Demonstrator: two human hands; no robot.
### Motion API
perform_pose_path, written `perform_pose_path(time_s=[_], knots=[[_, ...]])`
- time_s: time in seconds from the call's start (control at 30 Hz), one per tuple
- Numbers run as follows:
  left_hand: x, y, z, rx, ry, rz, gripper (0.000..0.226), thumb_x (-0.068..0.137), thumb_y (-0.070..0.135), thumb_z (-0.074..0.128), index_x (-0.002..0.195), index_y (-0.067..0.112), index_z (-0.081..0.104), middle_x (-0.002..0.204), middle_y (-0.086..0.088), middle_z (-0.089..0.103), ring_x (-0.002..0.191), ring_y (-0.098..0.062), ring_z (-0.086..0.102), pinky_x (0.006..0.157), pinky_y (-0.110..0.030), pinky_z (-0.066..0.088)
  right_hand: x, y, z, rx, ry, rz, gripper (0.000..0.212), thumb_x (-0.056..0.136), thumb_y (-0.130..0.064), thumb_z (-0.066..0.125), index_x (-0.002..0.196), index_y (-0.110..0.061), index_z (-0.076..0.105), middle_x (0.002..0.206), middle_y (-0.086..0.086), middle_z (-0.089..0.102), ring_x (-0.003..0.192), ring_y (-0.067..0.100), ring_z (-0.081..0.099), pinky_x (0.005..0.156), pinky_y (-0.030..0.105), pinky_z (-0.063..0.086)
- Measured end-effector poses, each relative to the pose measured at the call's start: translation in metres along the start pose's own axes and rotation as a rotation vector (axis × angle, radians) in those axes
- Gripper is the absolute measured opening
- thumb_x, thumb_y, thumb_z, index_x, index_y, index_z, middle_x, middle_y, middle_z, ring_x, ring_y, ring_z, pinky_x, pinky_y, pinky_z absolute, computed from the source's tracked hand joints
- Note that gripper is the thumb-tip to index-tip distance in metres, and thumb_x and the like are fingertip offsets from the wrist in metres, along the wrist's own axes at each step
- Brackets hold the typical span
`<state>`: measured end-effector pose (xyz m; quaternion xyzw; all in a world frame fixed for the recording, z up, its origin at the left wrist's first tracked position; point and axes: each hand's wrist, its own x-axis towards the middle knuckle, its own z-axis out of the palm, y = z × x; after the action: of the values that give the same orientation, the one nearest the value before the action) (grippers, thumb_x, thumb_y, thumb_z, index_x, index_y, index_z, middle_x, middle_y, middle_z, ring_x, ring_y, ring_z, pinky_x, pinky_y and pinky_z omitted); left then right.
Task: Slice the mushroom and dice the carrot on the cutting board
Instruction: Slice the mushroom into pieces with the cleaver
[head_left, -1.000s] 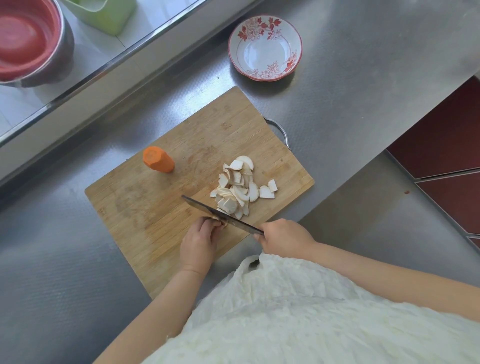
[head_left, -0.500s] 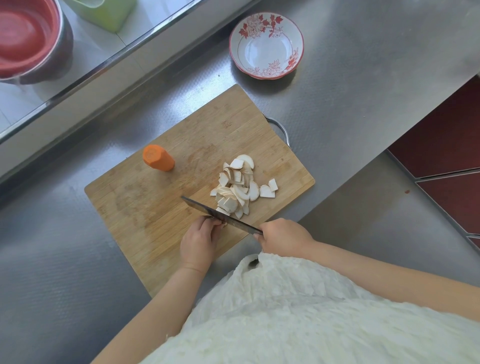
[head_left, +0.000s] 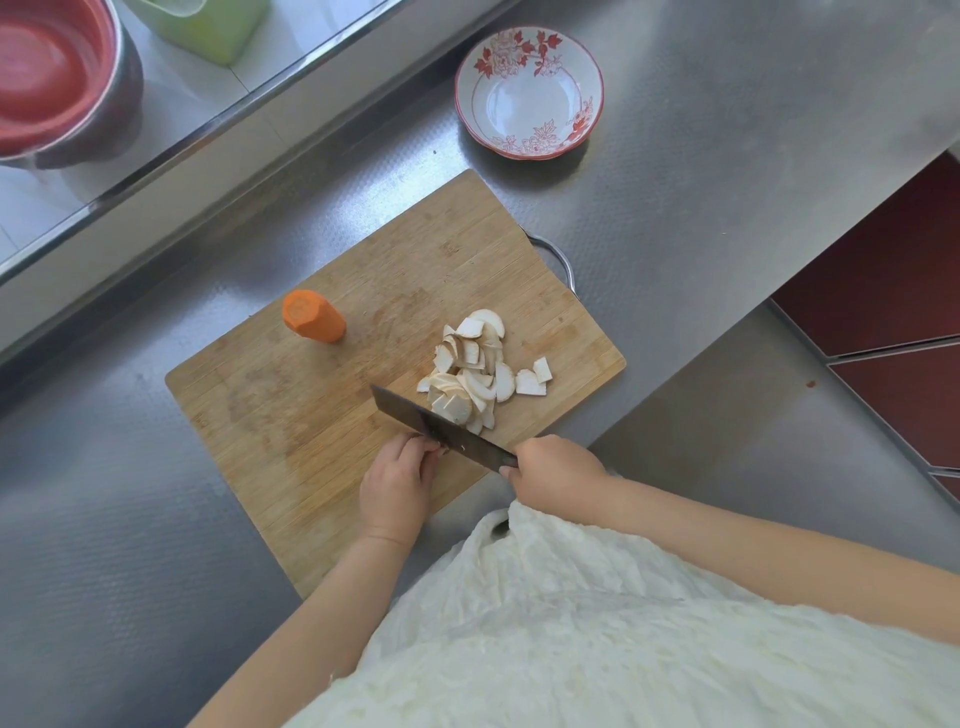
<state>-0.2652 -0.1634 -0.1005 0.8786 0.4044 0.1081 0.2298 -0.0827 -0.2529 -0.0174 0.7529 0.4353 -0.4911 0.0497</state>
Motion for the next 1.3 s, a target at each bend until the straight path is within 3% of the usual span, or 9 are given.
perform_pose_path(time_s=[0.13,0.3,0.53,1.13,1.3], knots=[[0.000,0.000,0.000,-0.004,-0.005,0.008,0.032,0.090,0.031,0.048,0.082,0.008,0.070,0.081,-0.003,0.065,0.069,-0.024,0.061,0.049,-0.026,0.044,-0.003,0.003,0.000,0.079,0.032,-0.009,0.029,0.099,-0.036,0.043,0.081,-0.015,0.053,0.068,-0.002,0.050,0.061,0.015,0.049,0.051,0.028,0.036],[-0.001,0.001,0.000,0.012,0.017,0.007,0.033,0.089,0.031,0.048,0.081,0.008,0.071,0.080,-0.003,0.065,0.066,-0.024,0.061,0.050,-0.024,0.042,-0.007,0.003,-0.008,0.002,0.070,-0.037,0.035,0.099,-0.037,0.042,0.068,-0.020,0.043,0.066,-0.003,0.047,0.063,0.016,0.048,0.054,0.029,0.038],[-0.002,0.000,0.002,0.019,0.044,0.023,0.029,0.087,0.028,0.050,0.081,0.008,0.072,0.079,-0.005,0.065,0.065,-0.025,0.061,0.049,-0.025,0.045,-0.008,0.003,-0.008,-0.057,0.037,-0.075,0.029,0.099,-0.036,0.041,0.082,-0.015,0.052,0.068,-0.002,0.048,0.067,0.019,0.051,0.053,0.030,0.037],[-0.003,-0.002,0.004,0.014,0.050,0.016,0.025,0.085,0.022,0.050,0.081,0.008,0.070,0.078,-0.004,0.064,0.066,-0.025,0.058,0.052,-0.022,0.039,-0.002,0.002,-0.012,-0.106,-0.011,-0.041,0.027,0.100,-0.034,0.042,0.083,-0.015,0.052,0.068,-0.001,0.049,0.065,0.020,0.051,0.055,0.031,0.040],[-0.002,-0.003,0.004,0.004,0.024,0.020,0.023,0.084,0.020,0.050,0.082,0.009,0.070,0.080,-0.005,0.065,0.066,-0.027,0.060,0.049,-0.025,0.044,-0.001,0.006,-0.009,-0.075,-0.014,-0.034,0.028,0.100,-0.034,0.041,0.082,-0.015,0.051,0.068,-0.002,0.047,0.061,0.015,0.046,0.053,0.029,0.037]])
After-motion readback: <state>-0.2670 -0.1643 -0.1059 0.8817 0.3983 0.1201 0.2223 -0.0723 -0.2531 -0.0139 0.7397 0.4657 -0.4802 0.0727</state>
